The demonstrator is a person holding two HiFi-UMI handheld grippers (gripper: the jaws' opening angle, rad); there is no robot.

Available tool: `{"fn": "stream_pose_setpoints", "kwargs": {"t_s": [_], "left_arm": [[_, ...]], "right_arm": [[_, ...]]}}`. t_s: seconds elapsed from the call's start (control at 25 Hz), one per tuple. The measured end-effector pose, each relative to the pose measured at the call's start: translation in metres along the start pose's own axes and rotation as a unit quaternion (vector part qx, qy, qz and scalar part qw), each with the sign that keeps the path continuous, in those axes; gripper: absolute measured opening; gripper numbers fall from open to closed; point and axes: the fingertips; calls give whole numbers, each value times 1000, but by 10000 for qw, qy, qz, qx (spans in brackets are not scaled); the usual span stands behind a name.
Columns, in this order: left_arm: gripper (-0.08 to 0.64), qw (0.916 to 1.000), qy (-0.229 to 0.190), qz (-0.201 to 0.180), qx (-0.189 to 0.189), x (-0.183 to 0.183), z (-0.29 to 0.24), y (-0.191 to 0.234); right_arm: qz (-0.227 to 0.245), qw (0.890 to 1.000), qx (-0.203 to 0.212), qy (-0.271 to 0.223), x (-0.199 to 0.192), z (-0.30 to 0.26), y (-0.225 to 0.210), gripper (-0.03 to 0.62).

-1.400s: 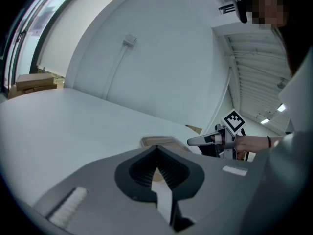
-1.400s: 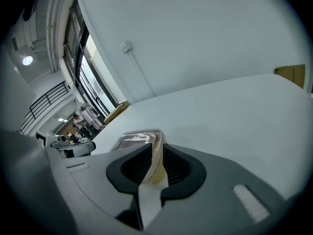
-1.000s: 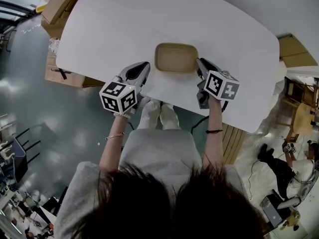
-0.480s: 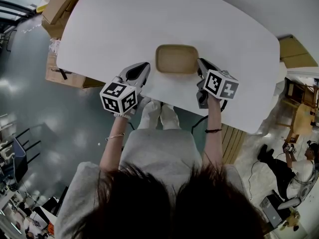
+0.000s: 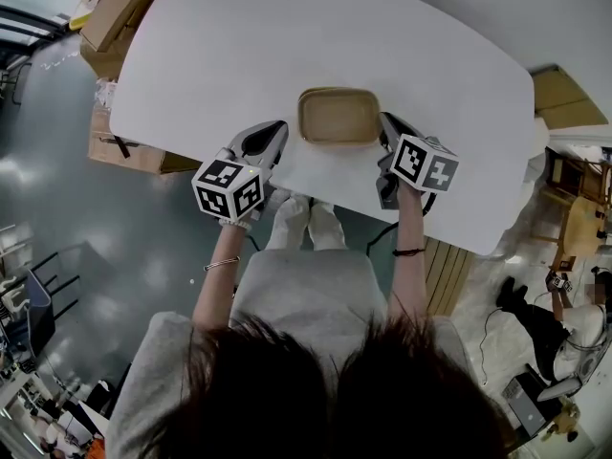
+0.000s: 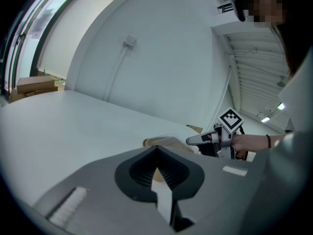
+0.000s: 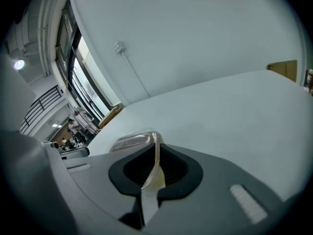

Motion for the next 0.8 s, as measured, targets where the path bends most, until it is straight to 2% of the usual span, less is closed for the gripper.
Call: {"fn": "stream_pose_setpoints", "kwargs": {"t_s": [0.8], "left_arm": [[-9, 9994, -313, -124, -91, 29, 9, -3]], "right_arm": [[61, 9988, -34, -479, 31, 25, 11, 32]]}}
Point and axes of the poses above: the fingertips, and each gripper's own axes: z backward along the fingers, y to its left, x out of its top, and after that the axes turned 6 degrees about z, right-handed
